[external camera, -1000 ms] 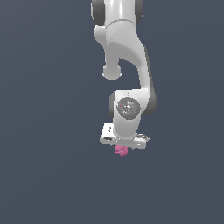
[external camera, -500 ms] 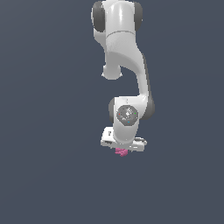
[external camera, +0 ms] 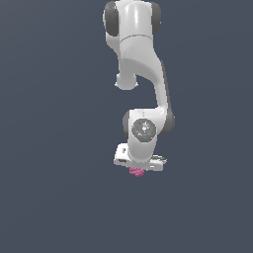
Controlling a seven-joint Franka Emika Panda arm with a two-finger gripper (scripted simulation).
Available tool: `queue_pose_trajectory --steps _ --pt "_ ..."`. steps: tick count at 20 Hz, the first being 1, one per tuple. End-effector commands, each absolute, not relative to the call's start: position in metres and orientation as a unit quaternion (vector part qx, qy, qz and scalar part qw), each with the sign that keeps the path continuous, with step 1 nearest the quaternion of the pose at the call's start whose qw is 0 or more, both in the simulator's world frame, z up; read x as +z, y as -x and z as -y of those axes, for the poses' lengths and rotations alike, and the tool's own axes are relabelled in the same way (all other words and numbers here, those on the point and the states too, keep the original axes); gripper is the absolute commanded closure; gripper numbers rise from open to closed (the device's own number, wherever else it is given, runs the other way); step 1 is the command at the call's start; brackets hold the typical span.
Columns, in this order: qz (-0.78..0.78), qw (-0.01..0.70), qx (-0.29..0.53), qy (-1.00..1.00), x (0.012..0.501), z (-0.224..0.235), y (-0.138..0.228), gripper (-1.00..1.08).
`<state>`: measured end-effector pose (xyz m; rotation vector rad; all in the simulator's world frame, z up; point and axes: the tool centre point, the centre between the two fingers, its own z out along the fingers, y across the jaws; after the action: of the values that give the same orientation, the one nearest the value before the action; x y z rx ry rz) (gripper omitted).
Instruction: Pick up the object and move it to a goal position.
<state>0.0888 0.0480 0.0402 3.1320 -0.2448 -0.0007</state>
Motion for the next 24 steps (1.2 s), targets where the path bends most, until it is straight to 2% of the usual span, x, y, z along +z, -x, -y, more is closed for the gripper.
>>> queue_pose_trajectory --steps 1,13,24 --pt "0.078 0.0 0.0 -0.997 0.04 -0.048 -0.089 1.08" --pt "0.078 0.0 0.0 -0.997 0.045 -0.071 -0.07 1.08" --pt "0.078 0.0 0.0 -0.997 0.059 -0.145 -0.011 1.08"
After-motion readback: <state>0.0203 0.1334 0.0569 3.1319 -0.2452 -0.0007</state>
